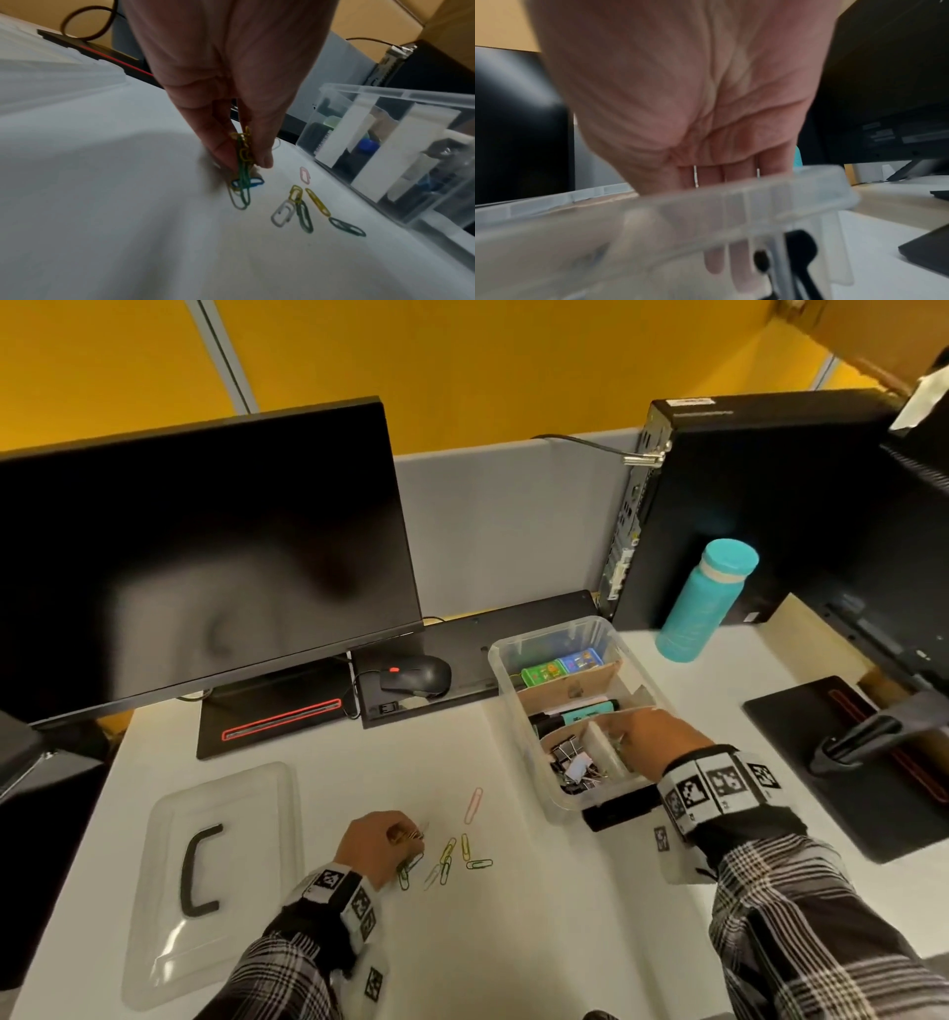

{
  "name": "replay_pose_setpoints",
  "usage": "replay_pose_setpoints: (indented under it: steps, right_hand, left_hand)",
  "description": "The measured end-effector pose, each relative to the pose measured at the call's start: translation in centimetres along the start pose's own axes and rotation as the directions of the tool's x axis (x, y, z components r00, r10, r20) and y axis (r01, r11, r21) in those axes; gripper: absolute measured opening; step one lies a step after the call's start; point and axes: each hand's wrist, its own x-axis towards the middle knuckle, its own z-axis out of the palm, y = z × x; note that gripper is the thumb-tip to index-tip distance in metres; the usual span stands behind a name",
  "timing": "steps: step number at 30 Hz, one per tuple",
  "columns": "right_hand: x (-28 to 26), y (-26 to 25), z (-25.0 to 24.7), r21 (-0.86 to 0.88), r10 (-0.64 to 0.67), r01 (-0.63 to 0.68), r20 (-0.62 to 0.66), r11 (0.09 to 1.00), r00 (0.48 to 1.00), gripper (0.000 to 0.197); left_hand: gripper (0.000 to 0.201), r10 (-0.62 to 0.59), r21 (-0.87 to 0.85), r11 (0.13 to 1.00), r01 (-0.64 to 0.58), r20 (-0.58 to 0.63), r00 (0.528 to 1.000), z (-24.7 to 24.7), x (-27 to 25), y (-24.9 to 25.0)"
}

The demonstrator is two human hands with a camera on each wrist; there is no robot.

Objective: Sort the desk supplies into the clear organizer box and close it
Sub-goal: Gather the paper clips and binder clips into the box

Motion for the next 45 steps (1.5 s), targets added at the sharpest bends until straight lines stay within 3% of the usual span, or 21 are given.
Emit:
replay_pose_setpoints:
  steps: [2, 4, 6, 8, 10, 12, 15, 19, 21, 25, 28, 30, 32, 34, 36, 39, 42, 45]
  right_hand:
    - [-0.1, 0.3, -0.3, -0.018, -0.006, 0.005, -0.009, 1.000, 1.000, 0.035]
    - [-0.9, 1.1, -0.9, 0.075, -0.046, 0.059, -0.174, 0.995, 0.984, 0.030]
    - [-2.1, 2.1, -1.1, 0.186, -0.066, 0.163, -0.440, 0.969, 0.896, 0.022]
    - [-2.8, 3.2, -0.7, 0.194, -0.031, 0.181, -0.593, 0.964, 0.805, 0.022]
    - [-3.0, 4.4, 0.6, 0.203, 0.012, 0.134, -0.589, 0.970, 0.808, 0.032]
    - [-3.0, 5.3, 2.1, 0.273, 0.021, 0.140, -0.513, 0.952, 0.858, 0.041]
    - [-2.8, 6.1, 3.8, 0.453, 0.043, 0.192, -0.459, 0.871, 0.887, 0.044]
    - [-2.4, 6.4, 4.6, 0.595, 0.072, 0.205, -0.408, 0.777, 0.910, 0.044]
    - [-2.4, 6.8, 4.4, 0.600, 0.033, 0.245, -0.413, 0.762, 0.910, 0.044]
    - [-3.0, 7.9, 3.7, 0.568, -0.012, 0.311, -0.467, 0.762, 0.884, 0.043]
    - [-3.2, 9.0, 4.1, 0.613, 0.016, 0.304, -0.460, 0.729, 0.888, 0.044]
    - [-3.6, 9.4, 4.3, 0.614, 0.017, 0.304, -0.459, 0.729, 0.888, 0.043]
    - [-3.9, 9.5, 4.5, 0.582, -0.011, 0.309, -0.458, 0.752, 0.889, 0.043]
    - [-4.2, 9.3, 4.3, 0.521, -0.049, 0.317, -0.463, 0.793, 0.885, 0.043]
    - [-4.4, 9.1, 4.0, 0.445, -0.071, 0.328, -0.503, 0.833, 0.862, 0.043]
    - [-4.5, 8.4, 3.1, 0.355, -0.075, 0.345, -0.596, 0.869, 0.800, 0.040]
    - [-5.1, 6.4, 2.2, 0.152, -0.225, 0.419, -0.658, 0.895, 0.719, 0.039]
    - [-5.8, 2.7, 1.8, -0.104, -0.480, 0.550, -0.638, 0.828, 0.602, 0.040]
  left_hand:
    - [0.007, -0.013, -0.072, 0.997, 0.011, -0.028, 1.000, 0.0, -0.2, 0.0]
    - [0.004, -0.035, -0.168, 0.986, 0.024, -0.062, 0.997, -0.2, -0.7, 0.2]
    - [0.009, -0.053, -0.287, 0.957, 0.025, -0.090, 0.995, -0.5, -1.3, 0.5]
    - [0.015, -0.053, -0.374, 0.928, 0.002, -0.126, 0.991, -1.3, -2.2, 1.3]
    - [0.013, -0.046, -0.448, 0.893, -0.035, -0.169, 0.984, -2.4, -3.1, 3.1]
    - [0.008, -0.003, -0.502, 0.859, -0.104, -0.208, 0.978, -3.8, -4.0, 6.4]
    - [0.007, 0.120, -0.516, 0.822, -0.240, -0.255, 0.959, -4.7, -4.7, 13.2]
    - [0.005, 0.280, -0.505, 0.777, -0.376, -0.258, 0.925, -2.2, -3.2, 22.0]
    - [0.007, 0.348, -0.454, 0.783, -0.426, -0.248, 0.904, 0.2, -1.5, 25.0]
    - [0.014, 0.345, -0.285, 0.866, -0.411, -0.254, 0.904, 4.1, 1.5, 28.6]
    - [0.017, 0.371, -0.022, 0.927, -0.374, -0.090, 0.924, 5.3, 2.8, 28.9]
    - [0.021, 0.369, 0.129, 0.919, -0.373, 0.054, 0.928, 5.5, 3.0, 28.6]
    - [0.025, 0.386, 0.170, 0.900, -0.402, 0.122, 0.914, 5.4, 2.9, 28.6]
    - [0.026, 0.453, 0.087, 0.880, -0.468, 0.146, 0.879, 4.5, 2.4, 28.8]
    - [0.024, 0.508, -0.001, 0.860, -0.511, 0.105, 0.855, 2.7, 1.6, 28.8]
    - [0.024, 0.520, -0.045, 0.851, -0.524, -0.067, 0.851, -0.9, 0.9, 26.4]
    - [0.025, 0.362, -0.136, 0.907, -0.399, -0.232, 0.903, -3.9, 0.7, 20.7]
    - [0.027, 0.131, -0.113, 0.979, -0.172, -0.300, 0.945, -5.2, 0.4, 13.5]
